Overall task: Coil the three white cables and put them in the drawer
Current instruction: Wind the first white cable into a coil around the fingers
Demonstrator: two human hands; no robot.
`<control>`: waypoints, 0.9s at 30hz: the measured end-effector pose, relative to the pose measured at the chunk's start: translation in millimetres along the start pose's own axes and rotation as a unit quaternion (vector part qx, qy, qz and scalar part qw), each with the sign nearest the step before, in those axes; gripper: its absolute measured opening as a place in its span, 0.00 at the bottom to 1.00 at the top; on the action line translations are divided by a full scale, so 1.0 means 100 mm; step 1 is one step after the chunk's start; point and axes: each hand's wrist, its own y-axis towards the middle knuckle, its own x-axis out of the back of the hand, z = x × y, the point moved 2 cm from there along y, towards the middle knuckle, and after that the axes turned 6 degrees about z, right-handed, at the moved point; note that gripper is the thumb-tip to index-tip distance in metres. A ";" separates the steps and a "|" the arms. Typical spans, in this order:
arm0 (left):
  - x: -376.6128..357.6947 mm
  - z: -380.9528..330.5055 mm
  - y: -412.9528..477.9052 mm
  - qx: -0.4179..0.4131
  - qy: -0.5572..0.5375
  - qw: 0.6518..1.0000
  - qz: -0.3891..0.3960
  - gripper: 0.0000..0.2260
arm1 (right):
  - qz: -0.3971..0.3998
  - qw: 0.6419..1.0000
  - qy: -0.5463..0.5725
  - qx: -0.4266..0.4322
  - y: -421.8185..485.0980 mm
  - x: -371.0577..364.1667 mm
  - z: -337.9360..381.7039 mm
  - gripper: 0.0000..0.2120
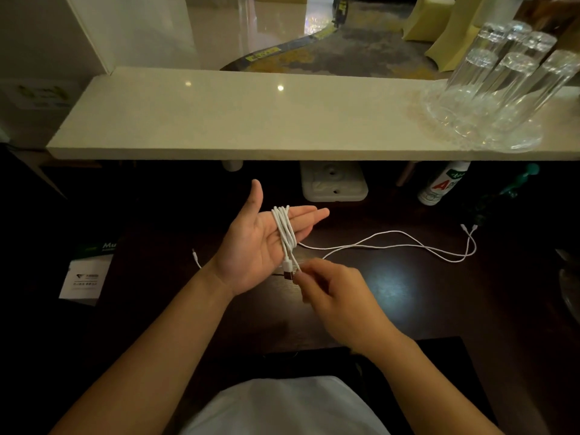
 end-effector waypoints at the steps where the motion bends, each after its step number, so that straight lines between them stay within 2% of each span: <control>1: 0.00 0.03 0.02 0.008 0.014 1.000 0.000 0.43 | 0.002 0.998 -0.059 0.020 -0.01 0.01 0.03 0.12; 4: -0.04 0.08 0.05 0.043 0.066 0.997 0.001 0.45 | 0.016 0.985 -0.164 0.053 -0.01 0.07 0.11 0.14; 8: -0.04 0.15 0.05 0.078 0.111 0.991 0.010 0.45 | 0.014 0.975 -0.210 0.070 0.05 0.25 0.16 0.12; 12: -0.15 0.18 0.03 0.079 0.120 0.989 0.044 0.41 | -0.039 0.986 -0.144 0.074 0.13 0.36 0.24 0.04; 19: -0.15 0.11 0.00 0.058 0.116 0.991 0.034 0.32 | -0.120 0.990 0.043 0.060 0.19 0.23 0.17 0.04; 23: -0.17 0.19 0.00 0.031 0.043 0.999 -0.014 0.24 | -0.194 0.979 0.051 0.038 0.22 0.09 0.12 0.06; 27: -0.16 0.25 0.00 0.031 -0.009 0.999 -0.038 0.26 | -0.236 0.969 0.041 0.054 0.19 -0.08 0.08 0.05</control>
